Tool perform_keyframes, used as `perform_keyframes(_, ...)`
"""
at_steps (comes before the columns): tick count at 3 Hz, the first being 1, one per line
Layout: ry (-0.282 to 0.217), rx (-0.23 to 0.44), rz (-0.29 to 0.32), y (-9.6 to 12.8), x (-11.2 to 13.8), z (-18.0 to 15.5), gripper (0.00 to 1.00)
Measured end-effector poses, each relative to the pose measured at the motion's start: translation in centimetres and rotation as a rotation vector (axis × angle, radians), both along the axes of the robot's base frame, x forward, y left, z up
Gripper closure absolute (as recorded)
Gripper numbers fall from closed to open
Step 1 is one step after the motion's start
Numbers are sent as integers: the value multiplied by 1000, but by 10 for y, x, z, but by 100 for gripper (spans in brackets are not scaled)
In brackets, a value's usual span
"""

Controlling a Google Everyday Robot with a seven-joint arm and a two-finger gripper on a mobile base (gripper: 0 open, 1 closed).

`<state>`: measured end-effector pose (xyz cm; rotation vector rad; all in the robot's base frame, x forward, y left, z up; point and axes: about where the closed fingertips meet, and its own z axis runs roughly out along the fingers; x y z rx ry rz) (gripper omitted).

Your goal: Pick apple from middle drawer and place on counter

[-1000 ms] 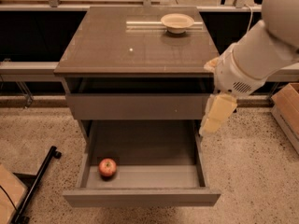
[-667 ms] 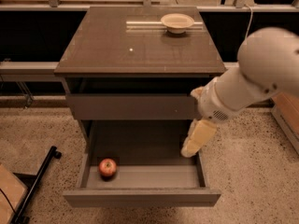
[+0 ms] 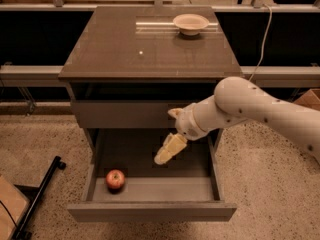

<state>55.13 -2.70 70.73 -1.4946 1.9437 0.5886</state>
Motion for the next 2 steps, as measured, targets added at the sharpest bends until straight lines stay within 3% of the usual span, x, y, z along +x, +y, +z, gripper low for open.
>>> perform_keyframes(1, 54, 31, -5, 1, 5, -31, 0)
perform_keyframes(2, 69, 38, -28, 9, -8, -46, 0)
